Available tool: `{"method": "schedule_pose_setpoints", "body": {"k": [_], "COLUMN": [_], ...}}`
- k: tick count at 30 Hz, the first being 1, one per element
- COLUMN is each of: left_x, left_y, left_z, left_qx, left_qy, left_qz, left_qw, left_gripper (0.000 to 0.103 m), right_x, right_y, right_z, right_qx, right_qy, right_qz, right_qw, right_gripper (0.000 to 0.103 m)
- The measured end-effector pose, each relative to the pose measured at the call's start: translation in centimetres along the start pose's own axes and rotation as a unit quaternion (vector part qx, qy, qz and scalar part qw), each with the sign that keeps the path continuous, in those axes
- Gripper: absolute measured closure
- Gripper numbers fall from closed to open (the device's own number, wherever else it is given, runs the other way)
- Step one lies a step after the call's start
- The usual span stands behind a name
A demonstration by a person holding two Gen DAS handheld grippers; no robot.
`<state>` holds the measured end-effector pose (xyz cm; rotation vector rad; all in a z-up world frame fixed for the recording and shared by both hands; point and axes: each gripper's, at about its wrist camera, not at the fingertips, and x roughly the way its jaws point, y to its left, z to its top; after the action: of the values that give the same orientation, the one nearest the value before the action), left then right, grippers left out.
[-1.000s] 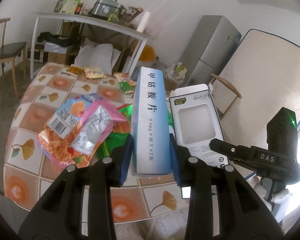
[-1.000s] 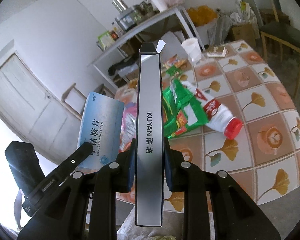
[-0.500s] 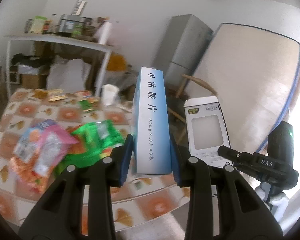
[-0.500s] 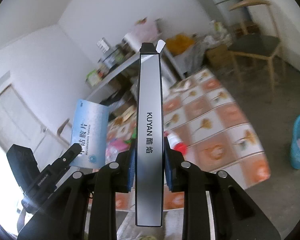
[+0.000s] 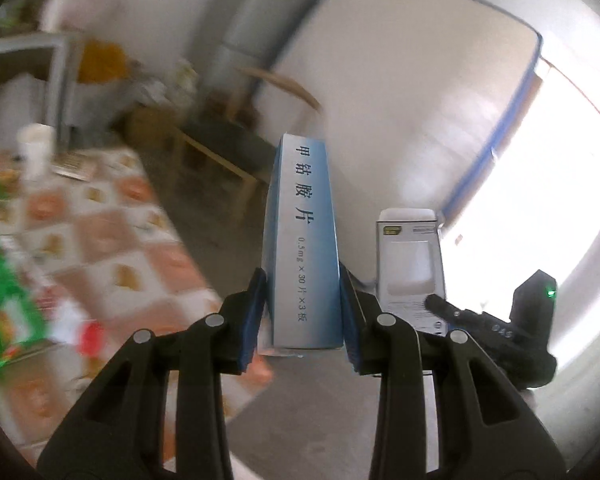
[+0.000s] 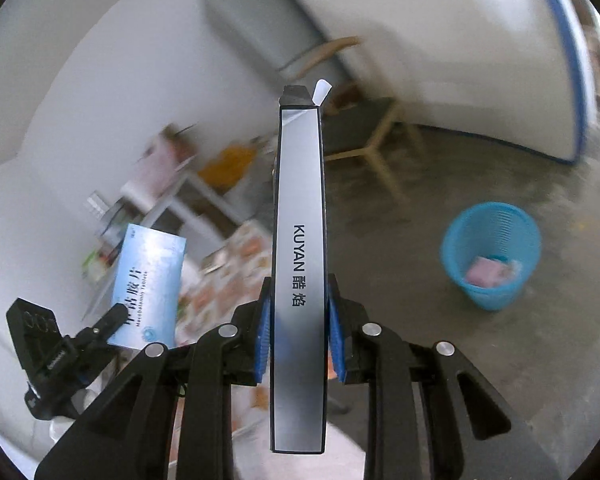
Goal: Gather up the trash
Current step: 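Carry both boxes over the blue wastebasket and open both grippers to drop them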
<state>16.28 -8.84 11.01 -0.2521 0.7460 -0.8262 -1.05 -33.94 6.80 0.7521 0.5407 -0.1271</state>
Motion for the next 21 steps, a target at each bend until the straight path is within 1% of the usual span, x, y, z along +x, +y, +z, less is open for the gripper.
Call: {"method": "schedule_pose_setpoints", "body": {"k": [3,5,7,10,12,14,16,17,18,19,20,21], "left_x": [5.6,9.5,14.1,19.9,24.0,27.8,30.6,32.7,33.8,35.7,37.2,38.3], "left_y": [-1.8,-3.0,-4.0,-5.1,-6.2,-7.1,-7.7,-8.2,-8.5,-8.6,-8.6,-8.4], "left_z": [0.6,0.6,0.6,0.3,0.0,-0.4,-0.4,-0.3,-0.2,-0.1,0.0,-0.1], "left_qx": [0.012,0.019,0.019,0.021,0.03,0.043,0.046,0.049,0.049,0.047,0.048,0.052], "left_qy": [0.055,0.091,0.132,0.177,0.201,0.215,0.225,0.23,0.231,0.229,0.228,0.224], "left_qz": [-0.023,-0.028,-0.037,-0.042,-0.034,-0.026,-0.024,-0.025,-0.026,-0.027,-0.024,-0.014], "left_qw": [0.9981,0.9953,0.9903,0.9831,0.9786,0.9752,0.973,0.9717,0.9714,0.972,0.9721,0.9732], "left_gripper": [0.07,0.07,0.07,0.07,0.07,0.07,0.07,0.069,0.069,0.066,0.048,0.034], "right_x": [0.0,0.3,0.9,2.7,4.2,5.1,6.9,8.0,8.6,9.8,10.8,12.5], "right_y": [-4.4,-7.0,-9.9,-13.4,-15.7,-17.7,-19.2,-20.3,-21.0,-22.0,-22.8,-24.2], "right_z": [0.6,0.7,0.8,1.5,2.2,2.8,3.8,4.7,5.4,6.2,6.7,7.4], "right_qx": [0.043,0.068,0.091,0.116,0.129,0.135,0.145,0.15,0.153,0.155,0.156,0.157], "right_qy": [-0.002,0.0,0.001,0.006,0.01,0.011,0.013,0.01,0.007,0.001,0.0,0.002], "right_qz": [-0.027,-0.043,-0.059,-0.081,-0.099,-0.109,-0.122,-0.123,-0.125,-0.129,-0.132,-0.137], "right_qw": [0.999,0.997,0.994,0.99,0.987,0.985,0.982,0.981,0.98,0.979,0.979,0.978], "right_gripper": [0.079,0.079,0.079,0.079,0.078,0.078,0.078,0.078,0.078,0.076,0.076,0.07]}}
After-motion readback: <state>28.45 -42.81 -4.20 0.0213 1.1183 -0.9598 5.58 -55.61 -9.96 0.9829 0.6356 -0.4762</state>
